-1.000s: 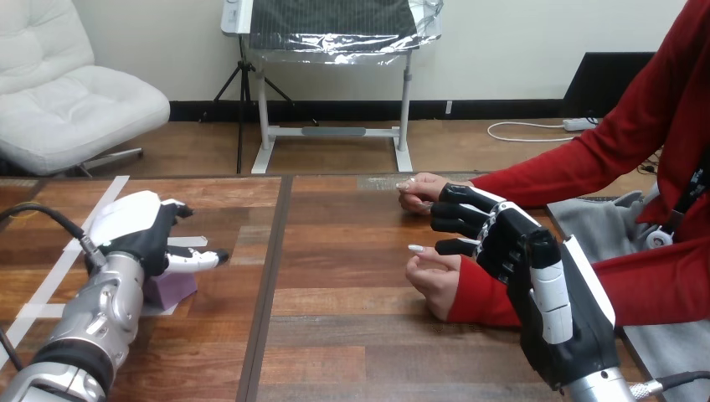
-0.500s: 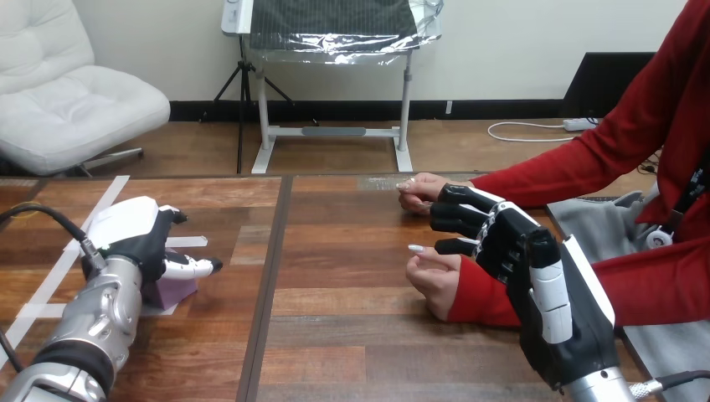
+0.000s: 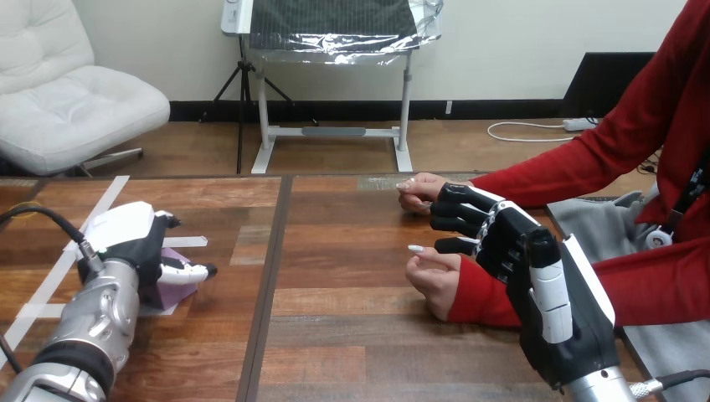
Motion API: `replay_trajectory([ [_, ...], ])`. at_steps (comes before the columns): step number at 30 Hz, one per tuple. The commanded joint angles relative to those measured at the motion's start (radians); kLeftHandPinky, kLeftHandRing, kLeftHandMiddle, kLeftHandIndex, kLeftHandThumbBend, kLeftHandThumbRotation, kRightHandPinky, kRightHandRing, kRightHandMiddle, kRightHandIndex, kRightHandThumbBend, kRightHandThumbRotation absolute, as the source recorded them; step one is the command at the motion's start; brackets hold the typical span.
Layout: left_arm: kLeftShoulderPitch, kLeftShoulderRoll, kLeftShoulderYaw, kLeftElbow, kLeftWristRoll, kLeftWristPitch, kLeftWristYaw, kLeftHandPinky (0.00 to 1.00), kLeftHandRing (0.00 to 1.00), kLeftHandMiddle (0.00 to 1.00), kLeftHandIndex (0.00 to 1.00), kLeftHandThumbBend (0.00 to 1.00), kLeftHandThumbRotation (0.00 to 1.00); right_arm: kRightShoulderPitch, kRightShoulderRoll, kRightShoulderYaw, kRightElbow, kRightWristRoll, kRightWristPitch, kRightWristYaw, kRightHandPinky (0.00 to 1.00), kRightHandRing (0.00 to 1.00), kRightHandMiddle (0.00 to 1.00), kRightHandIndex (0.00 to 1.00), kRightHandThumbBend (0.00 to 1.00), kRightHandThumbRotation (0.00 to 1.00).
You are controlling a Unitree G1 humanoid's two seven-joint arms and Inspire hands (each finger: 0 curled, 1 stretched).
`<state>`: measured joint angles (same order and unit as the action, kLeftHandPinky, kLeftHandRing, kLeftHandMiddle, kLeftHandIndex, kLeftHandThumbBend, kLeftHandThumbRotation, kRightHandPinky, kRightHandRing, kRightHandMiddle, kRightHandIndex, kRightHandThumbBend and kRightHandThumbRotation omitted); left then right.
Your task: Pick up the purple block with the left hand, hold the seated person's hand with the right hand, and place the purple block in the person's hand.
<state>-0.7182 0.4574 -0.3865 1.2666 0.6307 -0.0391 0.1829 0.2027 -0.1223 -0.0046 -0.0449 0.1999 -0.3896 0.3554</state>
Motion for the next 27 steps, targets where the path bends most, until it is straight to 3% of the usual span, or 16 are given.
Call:
replay_trajectory([
  [1,-0.051,0.009,-0.002,-0.002,-0.004,0.001,0.002,0.90,0.88,0.87,0.86,0.76,0.43,-0.055,-0.008,-0.006,-0.060,0.017,0.000,0.003,0.70,0.77,0.77,0.77,0.85,1.00],
  [21,-0.059,-0.001,-0.005,-0.011,-0.004,0.045,-0.035,0.89,0.88,0.87,0.86,0.75,0.41,-0.051,-0.010,-0.005,-0.067,0.016,0.001,0.004,0.70,0.77,0.77,0.78,0.85,1.00],
  [27,-0.062,-0.004,0.001,-0.010,-0.011,0.054,-0.039,0.84,0.85,0.85,0.83,0.75,0.38,-0.050,-0.010,-0.006,-0.068,0.014,0.001,0.003,0.70,0.77,0.78,0.78,0.84,1.00],
])
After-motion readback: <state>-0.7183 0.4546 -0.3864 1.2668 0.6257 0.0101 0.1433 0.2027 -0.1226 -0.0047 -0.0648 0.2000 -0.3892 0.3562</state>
